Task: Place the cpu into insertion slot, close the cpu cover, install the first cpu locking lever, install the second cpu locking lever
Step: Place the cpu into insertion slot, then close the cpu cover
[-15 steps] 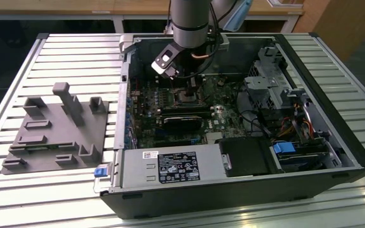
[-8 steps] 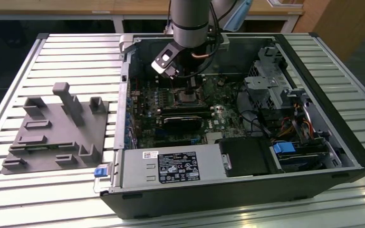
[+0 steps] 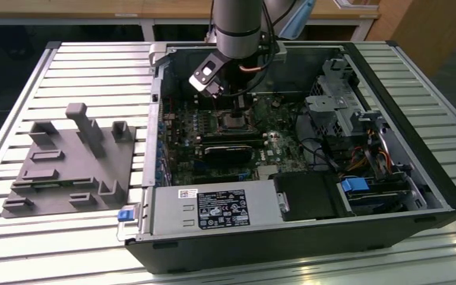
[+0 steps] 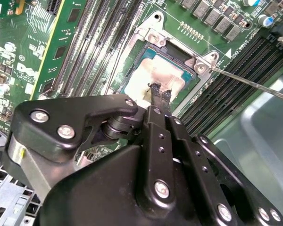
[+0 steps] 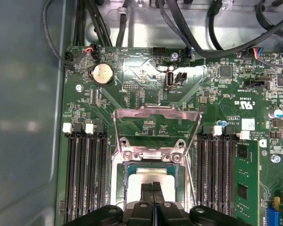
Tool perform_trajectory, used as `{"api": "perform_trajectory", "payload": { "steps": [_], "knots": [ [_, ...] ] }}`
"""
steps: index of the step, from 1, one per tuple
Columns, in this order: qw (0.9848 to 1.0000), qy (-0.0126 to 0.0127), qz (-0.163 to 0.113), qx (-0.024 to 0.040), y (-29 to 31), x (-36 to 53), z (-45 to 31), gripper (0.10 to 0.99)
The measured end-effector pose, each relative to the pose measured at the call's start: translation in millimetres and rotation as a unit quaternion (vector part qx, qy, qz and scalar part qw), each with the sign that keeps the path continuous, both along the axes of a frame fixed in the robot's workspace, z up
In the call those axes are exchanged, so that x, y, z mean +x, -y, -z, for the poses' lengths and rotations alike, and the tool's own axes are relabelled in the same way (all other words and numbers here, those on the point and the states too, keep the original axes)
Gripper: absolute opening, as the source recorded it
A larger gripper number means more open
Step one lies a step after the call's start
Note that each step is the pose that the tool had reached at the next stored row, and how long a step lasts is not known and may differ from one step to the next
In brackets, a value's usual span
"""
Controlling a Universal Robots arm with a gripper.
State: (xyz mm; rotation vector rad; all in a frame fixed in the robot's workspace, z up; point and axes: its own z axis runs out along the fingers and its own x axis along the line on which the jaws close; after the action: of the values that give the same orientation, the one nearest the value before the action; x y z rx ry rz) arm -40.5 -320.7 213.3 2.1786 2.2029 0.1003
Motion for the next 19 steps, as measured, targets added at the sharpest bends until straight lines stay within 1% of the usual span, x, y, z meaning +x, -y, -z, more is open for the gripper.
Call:
{"api": "perform_trajectory", "payload": {
  "steps": [10, 14, 19],
  "knots": [
    [1.0, -0.0002, 0.0, 0.0001, 0.0, 0.0, -2.3, 0.106],
    [1.0, -0.0002, 0.0, 0.0001, 0.0, 0.0, -4.8, 0.106],
    [1.0, -0.0002, 0.0, 0.0001, 0.0, 0.0, -6.1, 0.106]
  ]
}}
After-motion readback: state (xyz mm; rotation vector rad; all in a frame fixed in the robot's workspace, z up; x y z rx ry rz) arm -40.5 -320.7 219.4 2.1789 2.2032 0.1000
